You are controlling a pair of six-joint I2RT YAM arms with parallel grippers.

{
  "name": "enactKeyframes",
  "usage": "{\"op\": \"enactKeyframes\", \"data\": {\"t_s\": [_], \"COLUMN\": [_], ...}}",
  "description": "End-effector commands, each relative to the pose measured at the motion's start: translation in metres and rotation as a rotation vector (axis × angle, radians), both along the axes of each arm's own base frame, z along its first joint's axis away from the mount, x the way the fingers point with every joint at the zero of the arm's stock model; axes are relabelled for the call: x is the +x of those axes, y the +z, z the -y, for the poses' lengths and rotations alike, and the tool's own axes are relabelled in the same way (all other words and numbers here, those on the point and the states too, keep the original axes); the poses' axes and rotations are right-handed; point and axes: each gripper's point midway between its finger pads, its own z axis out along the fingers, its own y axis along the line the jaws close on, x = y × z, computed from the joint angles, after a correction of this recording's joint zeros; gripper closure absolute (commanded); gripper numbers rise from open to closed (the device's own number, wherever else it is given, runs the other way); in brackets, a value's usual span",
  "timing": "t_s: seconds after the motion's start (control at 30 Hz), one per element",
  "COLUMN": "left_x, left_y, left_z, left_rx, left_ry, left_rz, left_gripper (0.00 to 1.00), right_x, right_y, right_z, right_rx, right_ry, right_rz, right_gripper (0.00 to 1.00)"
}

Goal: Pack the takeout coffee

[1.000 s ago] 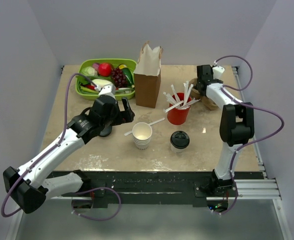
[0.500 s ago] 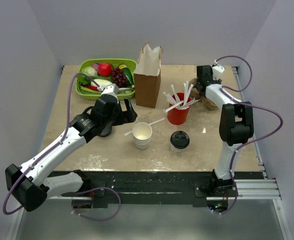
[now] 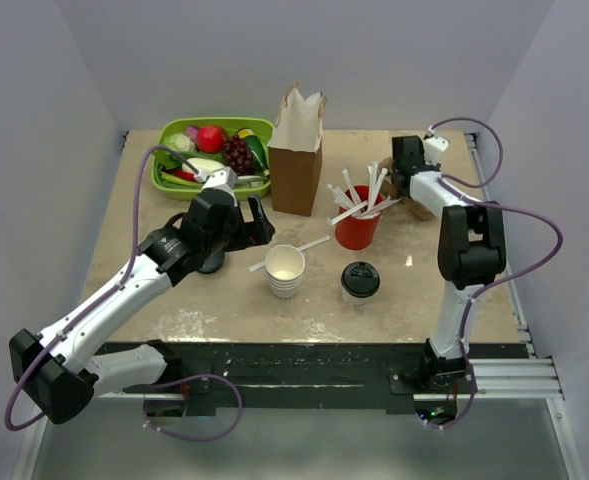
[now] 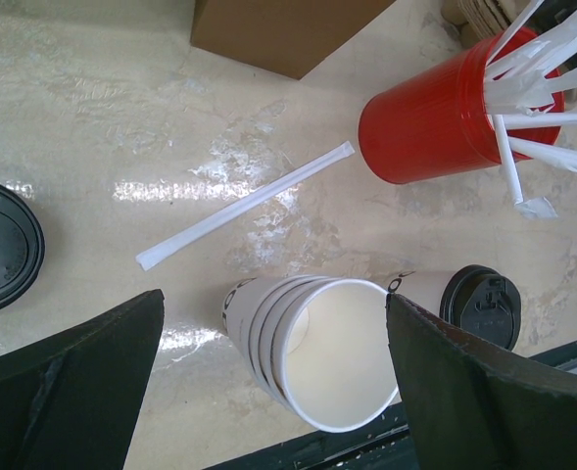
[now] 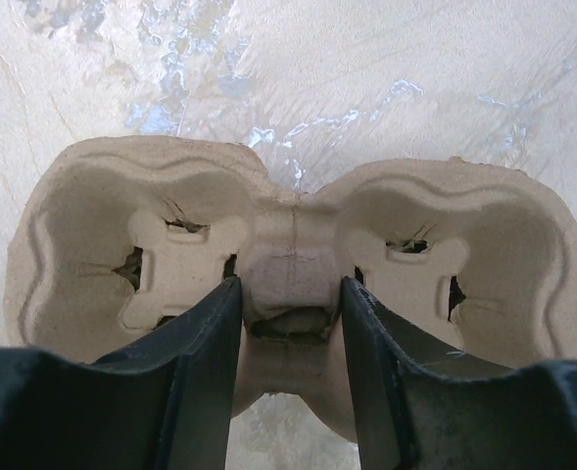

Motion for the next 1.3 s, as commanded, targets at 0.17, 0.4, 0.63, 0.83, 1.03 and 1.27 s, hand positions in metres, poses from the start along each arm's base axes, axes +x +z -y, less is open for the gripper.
{"op": "enactKeyframes", "data": {"t_s": [0.17, 0.4, 0.63, 0.83, 1.03, 1.27], "left_x": [0.003, 0.004, 0.006, 0.006, 0.006, 0.006], "left_y": [0.025, 0.024, 0.025, 0.022, 0.020, 0.018], "left_z": [0.005, 0.007, 0.011, 0.011, 0.011, 0.010], "left_rx": [-0.061, -0.063, -0.071, -0.069, -0.064, -0.060], "left_ry": [-0.004, -0.013, -0.032, -0.030, -0.032, -0.025], "left_rz": [0.049, 0.050, 0.056, 0.054, 0.048, 0.040], "left_gripper": [0.02, 0.01, 0.02, 0.02, 0.02, 0.02], "right_x": [0.003, -0.003, -0.003, -0.007, -0.005, -0.001], "right_y": [0.035, 0.065, 0.075, 0.056, 0.027, 0.012], "right_z": [0.009, 0.011, 0.008, 0.006, 0.005, 0.005], "right_rx": [-0.036, -0.056, -0.072, -0.064, -0.062, -0.051], "right_ry": [-0.022, 0.007, 0.052, 0.068, 0.058, 0.045], "right_rz": [0.093, 0.143, 0.140, 0.086, 0.041, 0.018], "right_gripper": [0.56, 0.56, 0.55, 0.54, 0.54, 0.53]}}
